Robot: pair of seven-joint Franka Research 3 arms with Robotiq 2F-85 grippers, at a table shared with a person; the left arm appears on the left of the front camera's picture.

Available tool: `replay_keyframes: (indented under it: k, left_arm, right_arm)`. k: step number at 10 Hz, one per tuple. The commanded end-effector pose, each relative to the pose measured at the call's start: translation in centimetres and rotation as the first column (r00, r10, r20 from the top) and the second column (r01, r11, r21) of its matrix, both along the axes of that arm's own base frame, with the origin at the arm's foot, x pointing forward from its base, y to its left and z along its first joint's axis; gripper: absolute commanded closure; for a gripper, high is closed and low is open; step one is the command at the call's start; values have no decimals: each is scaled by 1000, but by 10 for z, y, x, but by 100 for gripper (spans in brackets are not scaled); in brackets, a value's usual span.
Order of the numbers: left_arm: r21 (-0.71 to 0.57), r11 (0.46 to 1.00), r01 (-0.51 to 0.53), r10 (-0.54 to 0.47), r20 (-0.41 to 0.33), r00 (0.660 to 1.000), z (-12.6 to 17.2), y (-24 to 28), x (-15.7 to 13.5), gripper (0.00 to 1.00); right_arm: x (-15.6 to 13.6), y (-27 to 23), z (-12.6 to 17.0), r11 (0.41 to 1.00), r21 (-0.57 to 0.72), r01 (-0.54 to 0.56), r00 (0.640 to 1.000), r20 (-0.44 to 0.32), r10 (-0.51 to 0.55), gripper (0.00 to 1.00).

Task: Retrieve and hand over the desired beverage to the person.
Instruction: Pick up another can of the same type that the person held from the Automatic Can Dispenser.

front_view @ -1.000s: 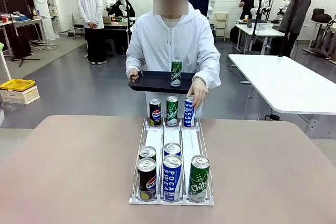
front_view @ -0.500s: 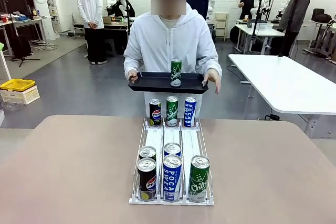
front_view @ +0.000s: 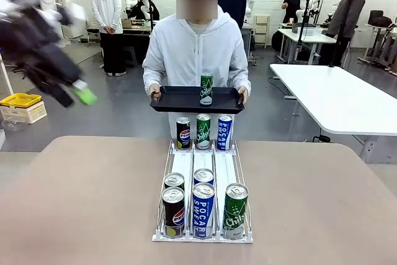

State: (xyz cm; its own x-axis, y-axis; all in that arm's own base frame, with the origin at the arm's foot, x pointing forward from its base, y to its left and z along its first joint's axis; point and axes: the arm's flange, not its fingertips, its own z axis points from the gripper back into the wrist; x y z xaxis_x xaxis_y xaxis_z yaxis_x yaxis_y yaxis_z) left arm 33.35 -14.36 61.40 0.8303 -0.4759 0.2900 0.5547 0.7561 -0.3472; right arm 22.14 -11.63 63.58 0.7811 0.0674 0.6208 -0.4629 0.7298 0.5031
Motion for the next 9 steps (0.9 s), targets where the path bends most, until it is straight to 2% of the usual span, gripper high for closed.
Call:
replay_keyframes:
  k: [1, 3, 5, 7, 8, 9]
  left_arm:
    - [193, 974, -119, 123, -9, 992, -14, -64, -11, 0]
    - [314, 919, -240, 258, -17, 966, -34, -130, -30, 0]
    - [346, 901, -262, 305, -73, 950, -44, -166, -22, 0]
    - [345, 884, -315, 374, -118, 920, -59, -184, -11, 0]
    - [328, 891, -314, 371, -130, 919, -60, -178, -3, 0]
    - [340, 894, -292, 342, -97, 935, -65, -175, -21, 0]
  right_arm:
    - [2, -2, -1, 1000, 12, -21, 1000, 13, 21, 0]
    - [2, -2, -1, 1000, 12, -21, 1000, 13, 21, 0]
    - [2, -2, -1, 1000, 12, -21, 1000, 13, 21, 0]
    - [2, -2, -1, 1000, 12, -21, 1000, 13, 21, 0]
    - [2, -2, -1, 1000, 12, -21, 1000, 13, 21, 0]
    - [2, -2, -1, 1000, 12, -21, 1000, 13, 21, 0]
